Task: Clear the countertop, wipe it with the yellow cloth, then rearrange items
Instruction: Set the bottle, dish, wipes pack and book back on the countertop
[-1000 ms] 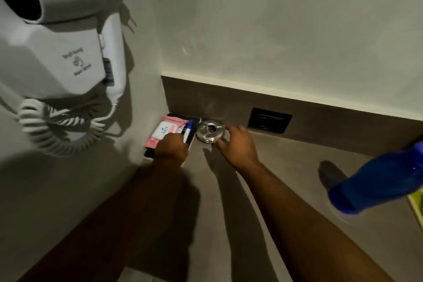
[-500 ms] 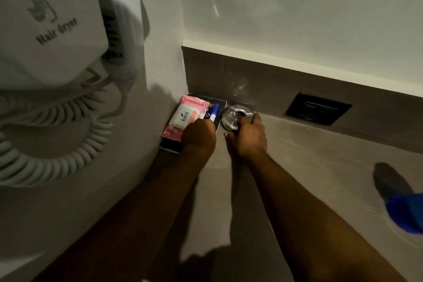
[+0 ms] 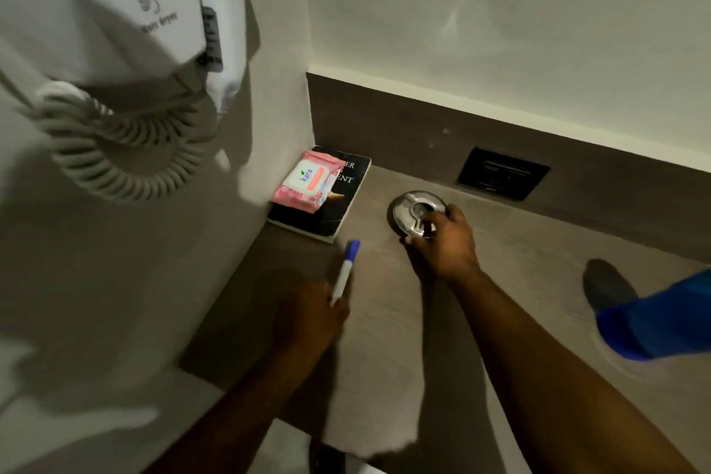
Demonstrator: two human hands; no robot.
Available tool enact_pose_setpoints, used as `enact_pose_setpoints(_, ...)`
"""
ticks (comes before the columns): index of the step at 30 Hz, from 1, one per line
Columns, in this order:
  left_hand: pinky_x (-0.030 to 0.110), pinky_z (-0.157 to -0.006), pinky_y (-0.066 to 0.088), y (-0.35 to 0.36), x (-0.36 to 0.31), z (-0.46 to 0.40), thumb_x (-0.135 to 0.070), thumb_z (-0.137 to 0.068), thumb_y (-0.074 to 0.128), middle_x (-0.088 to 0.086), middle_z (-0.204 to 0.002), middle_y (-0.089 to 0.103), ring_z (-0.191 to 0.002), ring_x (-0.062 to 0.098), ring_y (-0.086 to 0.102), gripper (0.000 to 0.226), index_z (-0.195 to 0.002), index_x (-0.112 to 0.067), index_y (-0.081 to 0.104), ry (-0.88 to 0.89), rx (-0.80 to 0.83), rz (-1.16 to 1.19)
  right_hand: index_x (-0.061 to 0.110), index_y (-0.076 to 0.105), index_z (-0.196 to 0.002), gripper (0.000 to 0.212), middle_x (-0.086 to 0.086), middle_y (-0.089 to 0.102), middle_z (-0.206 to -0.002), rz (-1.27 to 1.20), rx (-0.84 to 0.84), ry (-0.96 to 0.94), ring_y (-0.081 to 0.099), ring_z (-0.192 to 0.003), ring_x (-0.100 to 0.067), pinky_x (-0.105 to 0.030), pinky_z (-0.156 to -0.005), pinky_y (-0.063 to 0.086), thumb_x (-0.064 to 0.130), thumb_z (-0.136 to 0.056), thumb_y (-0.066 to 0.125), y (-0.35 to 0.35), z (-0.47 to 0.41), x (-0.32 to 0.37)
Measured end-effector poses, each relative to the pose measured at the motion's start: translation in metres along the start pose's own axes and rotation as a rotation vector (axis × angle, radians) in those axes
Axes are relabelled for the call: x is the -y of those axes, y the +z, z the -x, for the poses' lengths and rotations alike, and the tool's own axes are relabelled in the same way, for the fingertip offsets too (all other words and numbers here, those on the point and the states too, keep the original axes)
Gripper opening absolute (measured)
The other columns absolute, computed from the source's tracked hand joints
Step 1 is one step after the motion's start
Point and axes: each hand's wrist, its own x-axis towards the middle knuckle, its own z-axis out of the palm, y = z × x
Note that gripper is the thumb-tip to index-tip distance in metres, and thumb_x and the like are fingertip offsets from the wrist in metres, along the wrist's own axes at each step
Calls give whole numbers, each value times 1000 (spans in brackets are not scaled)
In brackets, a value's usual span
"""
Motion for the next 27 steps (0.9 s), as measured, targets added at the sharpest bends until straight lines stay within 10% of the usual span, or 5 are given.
enact_pose_setpoints(27,29,-73,53,30,4,93,-40,-84,64,-2,-90,64,-82,15,61,18,-87,-22,63,191,19,-62,21,50,-138,49,-2,33,-155,-26,-9,46,33,-142,-21,-36,-115,28,30,-91,62,-40,79,-78)
